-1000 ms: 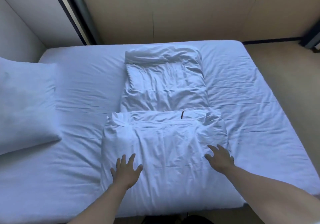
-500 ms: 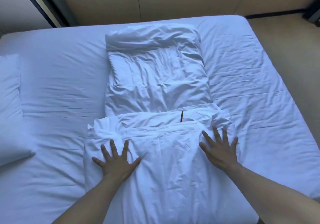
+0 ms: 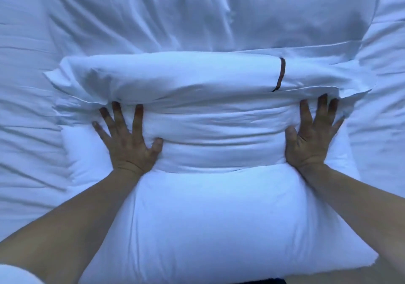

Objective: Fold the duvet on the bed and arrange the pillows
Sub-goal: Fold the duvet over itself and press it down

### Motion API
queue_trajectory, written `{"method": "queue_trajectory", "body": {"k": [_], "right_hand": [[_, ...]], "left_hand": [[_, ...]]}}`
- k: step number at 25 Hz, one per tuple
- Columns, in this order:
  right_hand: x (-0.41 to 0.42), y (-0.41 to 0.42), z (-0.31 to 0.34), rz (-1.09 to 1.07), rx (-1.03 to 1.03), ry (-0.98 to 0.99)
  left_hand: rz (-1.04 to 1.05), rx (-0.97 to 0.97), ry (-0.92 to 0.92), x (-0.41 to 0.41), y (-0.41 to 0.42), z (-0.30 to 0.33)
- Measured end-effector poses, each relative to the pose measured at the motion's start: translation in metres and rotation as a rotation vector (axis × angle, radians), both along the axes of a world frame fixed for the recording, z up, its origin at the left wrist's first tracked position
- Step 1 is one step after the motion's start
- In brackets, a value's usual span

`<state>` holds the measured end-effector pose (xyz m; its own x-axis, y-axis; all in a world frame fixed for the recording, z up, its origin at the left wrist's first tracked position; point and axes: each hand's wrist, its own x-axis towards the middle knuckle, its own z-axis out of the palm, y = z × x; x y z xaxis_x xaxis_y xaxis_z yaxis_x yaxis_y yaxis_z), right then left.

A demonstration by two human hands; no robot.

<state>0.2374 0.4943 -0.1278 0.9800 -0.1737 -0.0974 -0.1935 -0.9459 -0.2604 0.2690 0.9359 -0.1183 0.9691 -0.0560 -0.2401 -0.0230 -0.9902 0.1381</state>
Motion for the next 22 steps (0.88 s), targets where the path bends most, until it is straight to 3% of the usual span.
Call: {"method": "queue_trajectory", "body": {"k": [3,13,16,19,22], "right_hand": [[0.007,-0.002,-0.013,0.011,0.002,-0.074],[-0.001,0.003,0.003,-0.047,-0.002,-0.079],[-0.003,0.011,0.037,-0.084,-0.006,-0.01],[-0.008,0.035,0.089,-0.194,0.032,0.124],[-0.057,0.121,0.136,0.021,0.104,0.152]], "left_hand": [[-0.047,-0.028,-0.111,0.006,0.007,-0.018],[0.043,0.003,-0.107,-0.002,0.005,0.001],[0.074,0.041,-0.027,-0.009,0.003,0.031],[0.192,0.006,0.187,-0.011,-0.005,0.082],[0.004,-0.042,0.194,-0.069,-0.06,0.138]]}}
